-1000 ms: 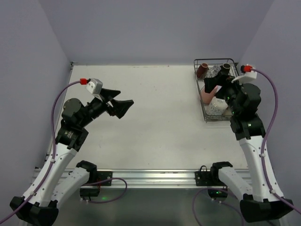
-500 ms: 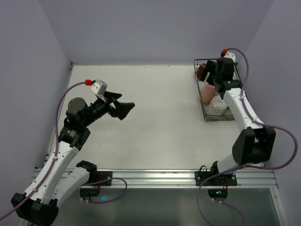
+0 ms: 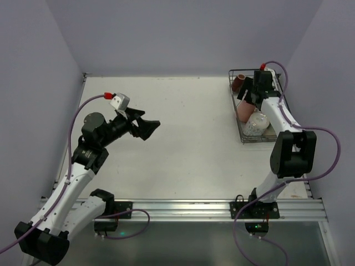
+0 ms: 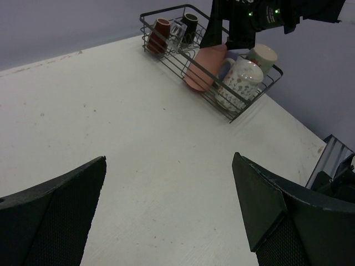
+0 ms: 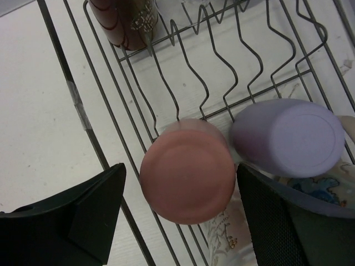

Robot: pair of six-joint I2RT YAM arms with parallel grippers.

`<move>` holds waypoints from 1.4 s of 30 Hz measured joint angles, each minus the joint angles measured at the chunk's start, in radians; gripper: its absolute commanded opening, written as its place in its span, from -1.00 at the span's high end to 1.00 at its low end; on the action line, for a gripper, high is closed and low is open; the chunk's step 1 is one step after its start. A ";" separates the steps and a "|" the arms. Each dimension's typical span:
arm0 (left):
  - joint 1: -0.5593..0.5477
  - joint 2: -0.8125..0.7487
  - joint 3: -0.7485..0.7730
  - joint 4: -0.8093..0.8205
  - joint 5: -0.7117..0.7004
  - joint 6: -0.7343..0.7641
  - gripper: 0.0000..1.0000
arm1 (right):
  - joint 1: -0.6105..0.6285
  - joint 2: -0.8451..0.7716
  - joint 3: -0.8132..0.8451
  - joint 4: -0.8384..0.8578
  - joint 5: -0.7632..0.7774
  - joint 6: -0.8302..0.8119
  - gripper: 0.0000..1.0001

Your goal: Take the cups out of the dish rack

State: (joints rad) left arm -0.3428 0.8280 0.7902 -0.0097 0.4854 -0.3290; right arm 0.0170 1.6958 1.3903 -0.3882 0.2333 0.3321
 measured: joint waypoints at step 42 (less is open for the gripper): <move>-0.086 0.323 -0.003 0.402 0.169 -0.412 -0.56 | 0.072 -0.615 -0.341 0.385 -0.460 0.245 0.31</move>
State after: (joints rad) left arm -0.4286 1.1515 0.7872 0.3920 0.6548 -0.7414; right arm 0.0887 1.0809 1.0489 -0.0029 -0.2268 0.5774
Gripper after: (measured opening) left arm 0.804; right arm 0.680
